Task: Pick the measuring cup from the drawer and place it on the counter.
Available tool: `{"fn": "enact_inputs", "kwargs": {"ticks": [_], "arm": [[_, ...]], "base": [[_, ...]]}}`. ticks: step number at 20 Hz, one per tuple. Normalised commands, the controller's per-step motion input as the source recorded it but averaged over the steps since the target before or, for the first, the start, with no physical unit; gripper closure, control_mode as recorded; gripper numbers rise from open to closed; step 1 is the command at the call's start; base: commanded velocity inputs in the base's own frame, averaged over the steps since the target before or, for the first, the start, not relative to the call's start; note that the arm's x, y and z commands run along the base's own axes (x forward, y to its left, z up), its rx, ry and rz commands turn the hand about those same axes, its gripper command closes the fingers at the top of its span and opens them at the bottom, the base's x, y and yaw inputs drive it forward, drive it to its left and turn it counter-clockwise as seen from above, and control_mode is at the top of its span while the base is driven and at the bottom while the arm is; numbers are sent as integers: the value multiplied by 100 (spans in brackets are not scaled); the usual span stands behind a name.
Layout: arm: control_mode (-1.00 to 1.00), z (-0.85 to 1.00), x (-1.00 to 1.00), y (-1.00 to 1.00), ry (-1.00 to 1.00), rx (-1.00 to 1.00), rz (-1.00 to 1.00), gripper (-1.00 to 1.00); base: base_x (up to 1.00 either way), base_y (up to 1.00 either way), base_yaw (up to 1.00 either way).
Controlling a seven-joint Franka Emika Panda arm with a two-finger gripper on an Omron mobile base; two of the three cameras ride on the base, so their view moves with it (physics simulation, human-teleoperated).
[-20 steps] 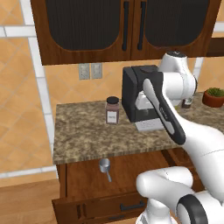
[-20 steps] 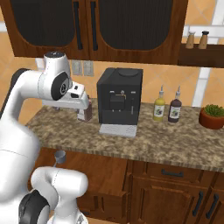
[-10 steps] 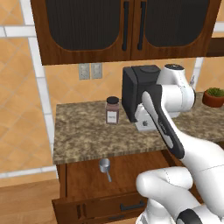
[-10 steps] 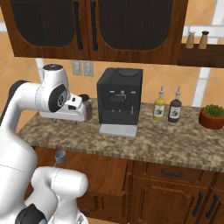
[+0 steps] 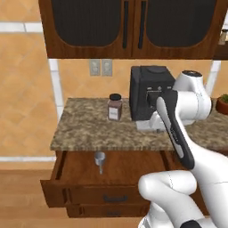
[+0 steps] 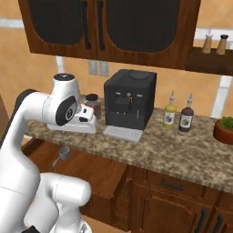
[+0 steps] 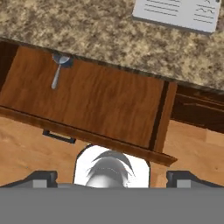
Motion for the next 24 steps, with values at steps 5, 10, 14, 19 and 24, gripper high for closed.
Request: {"fn": "enact_inputs", "kwargs": {"ticks": [5,10,14,19,24], "arm": [[100,0,0,0,0,0,0,-100],[100,0,0,0,0,0,0,-100],[100,0,0,0,0,0,0,-100],[100,0,0,0,0,0,0,-100],[100,0,0,0,0,0,0,-100]], "base": [[-38,-48,87],[-56,-44,90],[-64,-59,83],[-21,-94,54],[5,-98,41]]}}
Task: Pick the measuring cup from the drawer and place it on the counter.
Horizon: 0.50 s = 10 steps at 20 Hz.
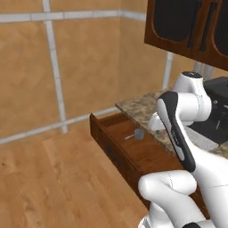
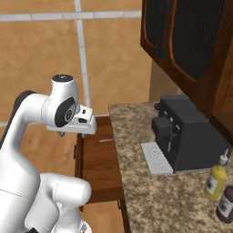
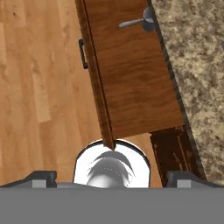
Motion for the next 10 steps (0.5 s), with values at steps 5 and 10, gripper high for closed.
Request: {"fn": "enact_inputs", "kwargs": {"ticks": [5,10], "arm": [[100,0,0,0,0,0,0,-100],[-100,0,-5,0,0,0,16,-100]], "base": [[-2,-75,41],[-4,-6,17]]}}
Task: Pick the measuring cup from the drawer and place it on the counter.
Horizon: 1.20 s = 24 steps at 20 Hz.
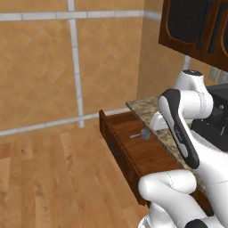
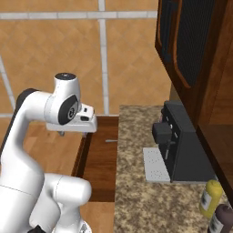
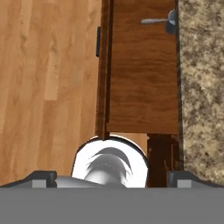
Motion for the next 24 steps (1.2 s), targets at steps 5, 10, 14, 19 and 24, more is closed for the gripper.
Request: {"fn": "enact_inputs", "kwargs": {"ticks": [5,10,14,19,24], "arm": [[-100,0,26,16,4,0,5,-100],[-100,-6,94,16,19,0,0,-100],[-100,-31,100,35,12,0,0,-100],[-100,-40,100,22,22,-1,1,-100],[-100,-89,95,20,10,0,0,-100]], "base": [[0,0,0],[0,0,0],[0,0,0],[0,0,0],[0,0,0]]}}
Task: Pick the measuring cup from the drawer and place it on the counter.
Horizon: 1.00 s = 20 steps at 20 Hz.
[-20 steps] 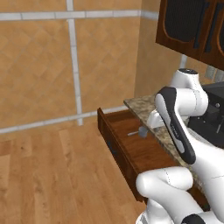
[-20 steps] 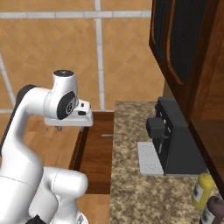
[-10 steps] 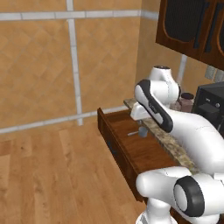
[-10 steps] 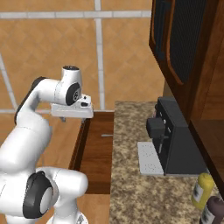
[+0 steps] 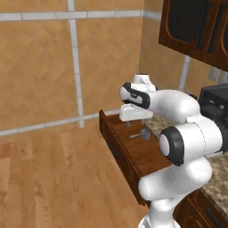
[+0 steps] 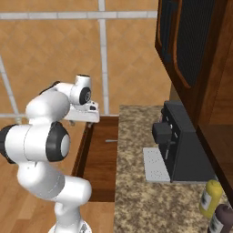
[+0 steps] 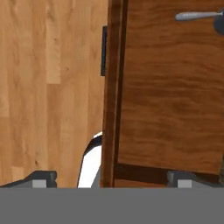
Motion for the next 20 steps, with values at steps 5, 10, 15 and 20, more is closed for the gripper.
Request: {"fn": "enact_inputs", "kwargs": {"ticks": [5,10,15,20], "arm": [[-100,-98,84,9,-16,0,0,-100],[-100,-87,65,34,-9,0,0,-100],[-100,-71,-13,10,-21,0,0,-100],[-100,-58,35,19,-15,0,0,-100]], "base": [[0,0,0],[0,0,0],[0,0,0],[0,0,0]]}}
